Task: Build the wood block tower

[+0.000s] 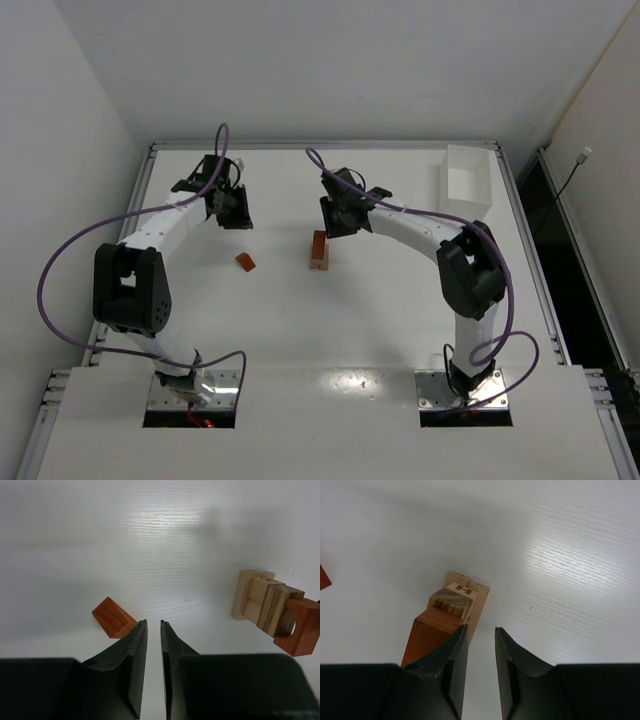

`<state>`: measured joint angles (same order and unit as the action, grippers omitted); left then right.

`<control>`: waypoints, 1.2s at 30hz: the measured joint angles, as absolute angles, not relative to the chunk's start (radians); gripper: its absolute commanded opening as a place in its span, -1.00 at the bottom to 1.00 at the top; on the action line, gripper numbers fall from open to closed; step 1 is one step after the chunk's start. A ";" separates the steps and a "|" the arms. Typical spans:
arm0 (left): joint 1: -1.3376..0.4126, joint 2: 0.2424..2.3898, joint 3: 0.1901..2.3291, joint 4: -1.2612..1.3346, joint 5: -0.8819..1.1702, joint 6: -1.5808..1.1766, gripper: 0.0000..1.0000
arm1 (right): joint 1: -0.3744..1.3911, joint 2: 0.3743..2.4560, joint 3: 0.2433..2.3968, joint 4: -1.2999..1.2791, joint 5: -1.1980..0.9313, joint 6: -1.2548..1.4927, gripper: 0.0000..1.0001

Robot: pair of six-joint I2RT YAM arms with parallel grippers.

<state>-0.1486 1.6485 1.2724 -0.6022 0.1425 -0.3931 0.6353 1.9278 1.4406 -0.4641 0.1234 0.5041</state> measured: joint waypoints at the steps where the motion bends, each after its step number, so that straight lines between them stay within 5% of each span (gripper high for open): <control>1: -0.149 1.650 1.272 -0.603 0.144 -0.393 -0.71 | 0.635 1.931 1.443 -0.461 0.124 0.504 -0.50; 18: -0.149 1.666 1.290 -0.597 0.154 -0.393 -0.71 | 0.623 1.932 1.444 -0.456 0.123 0.503 -0.36; 23: -0.149 1.667 1.290 -0.598 0.153 -0.393 -0.71 | 0.616 1.932 1.444 -0.457 0.134 0.498 -0.76; 28: -0.149 1.640 1.243 -0.590 0.154 -0.399 -0.71 | 0.572 1.908 1.417 -0.451 0.175 0.487 -0.76; 30: -0.149 1.592 1.172 -0.596 0.159 -0.407 -0.52 | 0.535 1.859 1.367 -0.463 0.189 0.476 -0.72; 31: -0.149 1.563 1.134 -0.604 0.166 -0.416 -0.10 | 0.513 1.830 1.341 -0.464 0.195 0.471 -0.70; 32: -0.149 1.534 1.098 -0.611 0.174 -0.424 0.02 | 0.486 1.791 1.309 -0.466 0.202 0.466 -0.70; 36: -0.148 1.437 0.992 -0.636 0.225 -0.476 0.09 | 0.391 1.623 1.200 -0.476 0.217 0.434 -0.70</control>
<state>-0.1482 1.4372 0.9924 -0.6357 0.2253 -0.4759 0.3908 1.6234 1.2003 -0.4763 0.2173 0.4335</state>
